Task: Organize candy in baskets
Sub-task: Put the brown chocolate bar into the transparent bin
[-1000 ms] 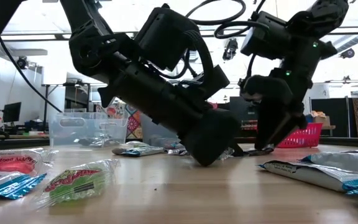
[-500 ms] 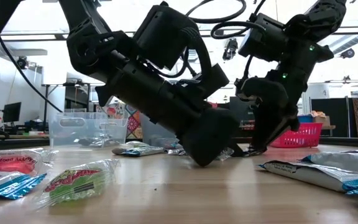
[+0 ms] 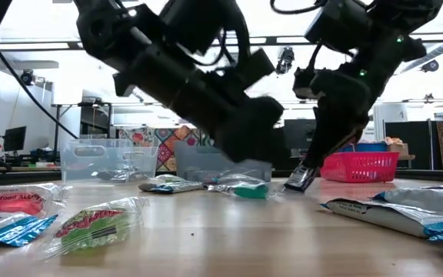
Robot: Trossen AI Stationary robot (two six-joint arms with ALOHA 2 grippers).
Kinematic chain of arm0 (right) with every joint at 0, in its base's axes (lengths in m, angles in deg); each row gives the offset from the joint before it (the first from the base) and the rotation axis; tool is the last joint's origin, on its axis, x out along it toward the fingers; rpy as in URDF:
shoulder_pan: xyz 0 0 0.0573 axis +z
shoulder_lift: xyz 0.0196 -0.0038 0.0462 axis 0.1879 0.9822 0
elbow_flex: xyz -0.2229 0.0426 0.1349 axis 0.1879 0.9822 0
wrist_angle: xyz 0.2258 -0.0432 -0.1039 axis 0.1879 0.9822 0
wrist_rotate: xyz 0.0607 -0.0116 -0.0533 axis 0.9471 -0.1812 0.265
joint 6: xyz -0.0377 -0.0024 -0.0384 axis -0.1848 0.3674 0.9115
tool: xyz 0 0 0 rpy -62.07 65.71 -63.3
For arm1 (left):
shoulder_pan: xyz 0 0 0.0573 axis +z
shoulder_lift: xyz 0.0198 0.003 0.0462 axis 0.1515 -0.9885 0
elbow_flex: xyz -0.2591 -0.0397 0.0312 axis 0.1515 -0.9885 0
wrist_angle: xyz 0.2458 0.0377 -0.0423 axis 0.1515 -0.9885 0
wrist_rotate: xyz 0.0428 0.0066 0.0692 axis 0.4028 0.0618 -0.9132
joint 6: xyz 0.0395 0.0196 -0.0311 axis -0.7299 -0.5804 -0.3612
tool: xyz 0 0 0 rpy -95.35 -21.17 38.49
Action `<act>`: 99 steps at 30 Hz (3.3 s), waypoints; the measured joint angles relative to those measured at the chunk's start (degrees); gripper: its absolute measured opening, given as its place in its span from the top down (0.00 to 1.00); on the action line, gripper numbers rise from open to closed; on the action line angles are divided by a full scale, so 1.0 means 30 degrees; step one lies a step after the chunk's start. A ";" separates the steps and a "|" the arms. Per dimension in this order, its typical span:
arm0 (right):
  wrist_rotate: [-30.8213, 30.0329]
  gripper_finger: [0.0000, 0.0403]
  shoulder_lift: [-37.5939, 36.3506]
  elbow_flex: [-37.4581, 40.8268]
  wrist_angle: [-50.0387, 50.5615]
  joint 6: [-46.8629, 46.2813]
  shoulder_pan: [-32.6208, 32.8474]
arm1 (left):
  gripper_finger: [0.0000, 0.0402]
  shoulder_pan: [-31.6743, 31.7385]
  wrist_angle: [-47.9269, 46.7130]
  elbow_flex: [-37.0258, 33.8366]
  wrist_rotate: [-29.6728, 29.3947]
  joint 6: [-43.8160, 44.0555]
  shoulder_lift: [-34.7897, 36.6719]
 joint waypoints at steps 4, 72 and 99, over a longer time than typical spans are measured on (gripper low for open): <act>-0.2220 0.98 -0.0015 0.0000 0.0033 0.0610 0.1162 | 1.00 0.0000 0.0683 -0.1258 -0.0030 -0.0178 0.1481; -0.9890 0.98 -0.0031 0.0876 -0.3038 0.1933 0.5134 | 0.61 0.0342 0.6718 -0.4004 0.2112 0.0884 0.0772; -0.3692 0.51 0.2335 0.3140 -0.8670 -0.4737 0.0680 | 1.00 0.0357 0.7607 -0.3968 0.1952 0.1716 -0.1472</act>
